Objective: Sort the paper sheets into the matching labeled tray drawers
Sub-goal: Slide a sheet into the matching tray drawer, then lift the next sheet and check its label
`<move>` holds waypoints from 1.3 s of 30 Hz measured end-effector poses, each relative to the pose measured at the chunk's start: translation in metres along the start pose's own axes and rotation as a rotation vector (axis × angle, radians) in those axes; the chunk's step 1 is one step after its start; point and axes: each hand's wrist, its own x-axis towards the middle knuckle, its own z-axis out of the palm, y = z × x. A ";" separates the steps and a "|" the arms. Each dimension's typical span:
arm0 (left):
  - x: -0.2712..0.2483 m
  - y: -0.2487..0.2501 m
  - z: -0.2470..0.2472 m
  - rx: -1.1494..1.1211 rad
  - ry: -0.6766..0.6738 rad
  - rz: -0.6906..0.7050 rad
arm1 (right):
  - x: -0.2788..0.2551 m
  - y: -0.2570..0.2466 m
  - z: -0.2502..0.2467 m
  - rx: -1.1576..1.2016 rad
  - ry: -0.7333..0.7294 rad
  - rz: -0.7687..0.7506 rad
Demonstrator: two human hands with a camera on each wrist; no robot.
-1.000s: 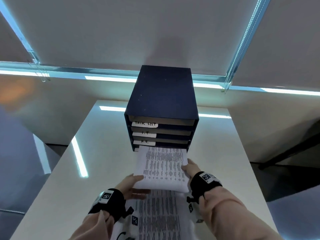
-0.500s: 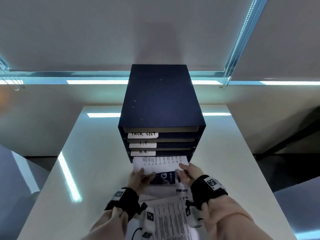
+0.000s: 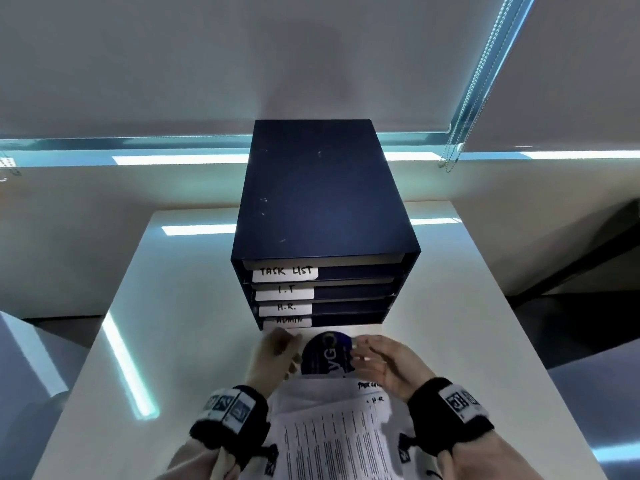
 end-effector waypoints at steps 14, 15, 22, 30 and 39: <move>-0.086 -0.038 0.000 0.825 -0.322 0.344 | -0.073 0.085 -0.045 -0.438 0.425 -0.193; -0.087 -0.030 -0.002 0.737 -0.324 0.365 | -0.079 0.081 -0.044 -0.497 0.386 -0.212; -0.097 0.054 -0.029 -0.053 -0.140 0.293 | -0.110 0.064 -0.035 -0.488 0.082 -0.126; -0.088 0.060 -0.045 -0.584 -0.348 -0.126 | -0.117 0.044 -0.007 -0.294 0.045 -0.337; -0.088 0.042 -0.046 -0.597 -0.268 -0.142 | -0.118 0.051 -0.002 -0.273 0.026 -0.324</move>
